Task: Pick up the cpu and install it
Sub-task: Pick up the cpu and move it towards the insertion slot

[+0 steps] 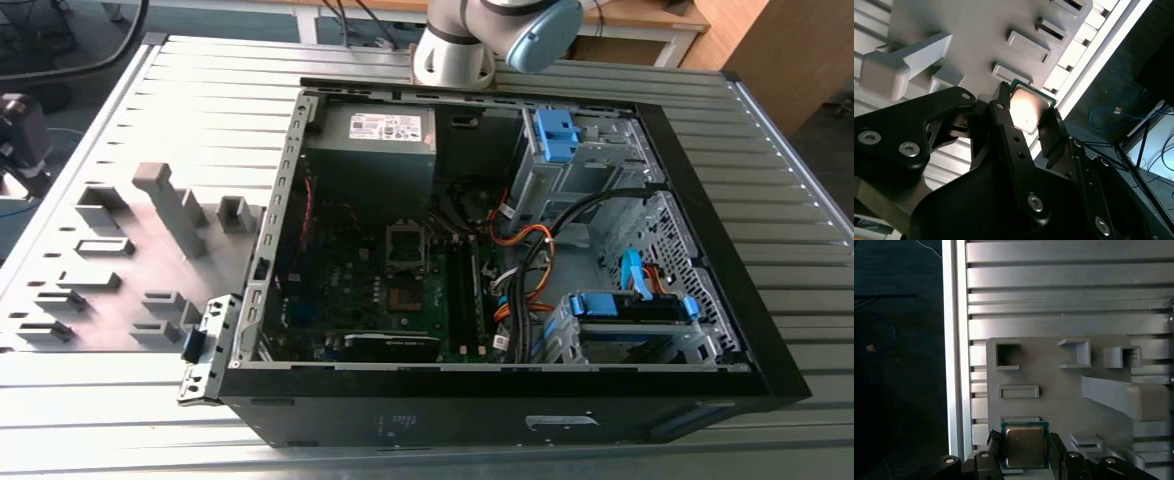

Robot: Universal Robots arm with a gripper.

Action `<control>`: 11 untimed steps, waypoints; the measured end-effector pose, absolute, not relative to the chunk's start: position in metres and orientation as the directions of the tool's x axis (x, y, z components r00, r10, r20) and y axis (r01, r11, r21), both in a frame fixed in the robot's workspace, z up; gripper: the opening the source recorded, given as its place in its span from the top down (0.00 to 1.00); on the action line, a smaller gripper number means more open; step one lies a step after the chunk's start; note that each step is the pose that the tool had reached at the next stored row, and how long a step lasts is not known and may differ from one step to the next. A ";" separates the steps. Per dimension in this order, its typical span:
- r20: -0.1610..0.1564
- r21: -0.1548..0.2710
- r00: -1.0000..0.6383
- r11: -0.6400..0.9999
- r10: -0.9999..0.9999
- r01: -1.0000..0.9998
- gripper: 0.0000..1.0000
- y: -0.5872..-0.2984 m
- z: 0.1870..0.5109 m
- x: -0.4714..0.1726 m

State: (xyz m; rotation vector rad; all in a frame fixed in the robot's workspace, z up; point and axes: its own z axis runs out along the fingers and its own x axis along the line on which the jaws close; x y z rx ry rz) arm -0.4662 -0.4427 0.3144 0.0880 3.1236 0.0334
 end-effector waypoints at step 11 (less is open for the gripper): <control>-0.016 0.022 -0.998 0.998 0.056 0.056 0.53 -0.443 0.360 -0.466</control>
